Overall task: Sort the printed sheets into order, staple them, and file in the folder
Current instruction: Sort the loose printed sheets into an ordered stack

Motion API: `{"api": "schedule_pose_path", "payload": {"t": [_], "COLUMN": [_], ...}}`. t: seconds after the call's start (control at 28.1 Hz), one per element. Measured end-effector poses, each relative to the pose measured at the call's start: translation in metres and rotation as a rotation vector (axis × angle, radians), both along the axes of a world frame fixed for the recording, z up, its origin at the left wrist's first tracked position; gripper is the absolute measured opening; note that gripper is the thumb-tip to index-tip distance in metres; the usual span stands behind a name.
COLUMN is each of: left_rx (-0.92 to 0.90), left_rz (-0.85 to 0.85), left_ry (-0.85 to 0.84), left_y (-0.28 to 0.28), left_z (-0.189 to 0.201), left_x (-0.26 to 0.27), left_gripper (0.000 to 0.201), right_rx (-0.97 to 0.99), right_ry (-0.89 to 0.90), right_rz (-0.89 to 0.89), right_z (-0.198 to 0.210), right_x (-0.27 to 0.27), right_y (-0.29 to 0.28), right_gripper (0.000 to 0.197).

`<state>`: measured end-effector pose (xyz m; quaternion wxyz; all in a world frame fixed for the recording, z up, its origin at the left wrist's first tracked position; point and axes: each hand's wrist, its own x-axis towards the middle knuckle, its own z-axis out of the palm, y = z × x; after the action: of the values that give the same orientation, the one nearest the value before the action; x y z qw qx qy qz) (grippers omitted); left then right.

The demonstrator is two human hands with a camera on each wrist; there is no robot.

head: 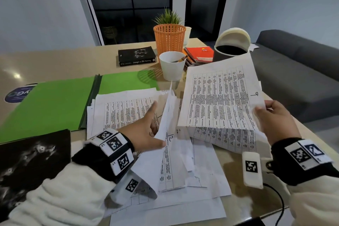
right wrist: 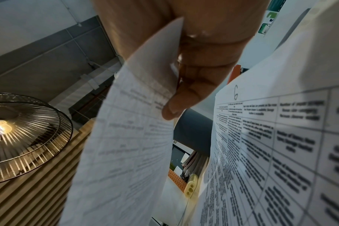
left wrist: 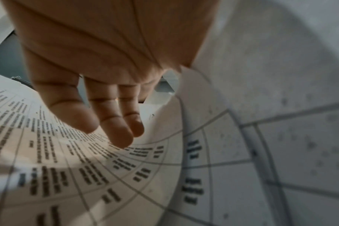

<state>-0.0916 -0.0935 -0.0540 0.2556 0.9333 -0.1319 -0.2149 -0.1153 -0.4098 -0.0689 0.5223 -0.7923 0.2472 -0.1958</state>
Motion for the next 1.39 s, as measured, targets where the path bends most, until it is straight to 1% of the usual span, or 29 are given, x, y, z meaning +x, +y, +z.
{"api": "schedule_pose_path", "payload": {"t": [0.14,0.21,0.25,0.29,0.32,0.39,0.46,0.53,0.64,0.78,0.89,1.07,1.25,1.39], "left_rx": [0.079,0.123,0.177,0.223,0.247,0.221,0.183,0.180,0.284,0.380,0.409,0.427,0.337,0.193], "left_rz": [-0.089,-0.151,-0.187,-0.214,-0.229,-0.253,-0.256,-0.218,-0.189,-0.261,-0.288,-0.275,-0.196,-0.085], "left_ry": [-0.025,-0.020,-0.017,-0.014,-0.004,0.017,0.030,0.017,0.012,0.014,0.004,-0.019,-0.122,-0.174], "left_y": [-0.009,-0.016,-0.019,-0.022,-0.024,-0.029,-0.032,-0.032,-0.030,-0.034,-0.036,-0.039,-0.039,-0.033], "left_z": [0.002,0.000,-0.001,-0.002,-0.003,-0.005,-0.007,-0.010,-0.014,-0.015,-0.015,-0.014,-0.009,-0.005], "left_x": [-0.006,-0.007,-0.007,-0.006,-0.005,-0.004,-0.003,-0.001,-0.001,-0.003,-0.006,-0.009,-0.013,-0.010], "left_gripper": [0.070,0.059,0.055,0.056,0.061,0.072,0.073,0.073,0.081,0.088,0.079,0.059,0.045,0.018], "right_rx": [0.043,0.055,0.052,0.045,0.042,0.037,0.038,0.040,0.028,0.033,0.042,0.070,0.087,0.089], "right_ry": [-0.010,-0.012,-0.017,-0.019,-0.022,-0.024,-0.023,-0.027,-0.032,-0.023,-0.015,-0.019,-0.037,-0.028], "right_rz": [0.019,0.020,0.019,0.014,0.010,0.004,-0.006,-0.019,-0.042,-0.045,-0.049,-0.042,-0.033,-0.021], "right_z": [0.000,-0.001,-0.001,-0.003,-0.003,-0.003,-0.003,-0.002,-0.002,-0.002,-0.001,0.003,0.007,0.008], "right_x": [0.000,0.000,0.000,0.001,0.000,-0.001,-0.001,-0.002,-0.002,-0.003,-0.002,-0.003,-0.007,-0.009], "right_y": [0.003,0.003,0.003,0.001,0.000,-0.002,-0.004,-0.004,-0.004,-0.002,-0.001,0.001,0.003,0.002], "right_gripper": [0.017,0.015,0.013,0.011,0.010,0.009,0.008,0.011,0.012,0.015,0.016,0.018,0.018,0.019]}}
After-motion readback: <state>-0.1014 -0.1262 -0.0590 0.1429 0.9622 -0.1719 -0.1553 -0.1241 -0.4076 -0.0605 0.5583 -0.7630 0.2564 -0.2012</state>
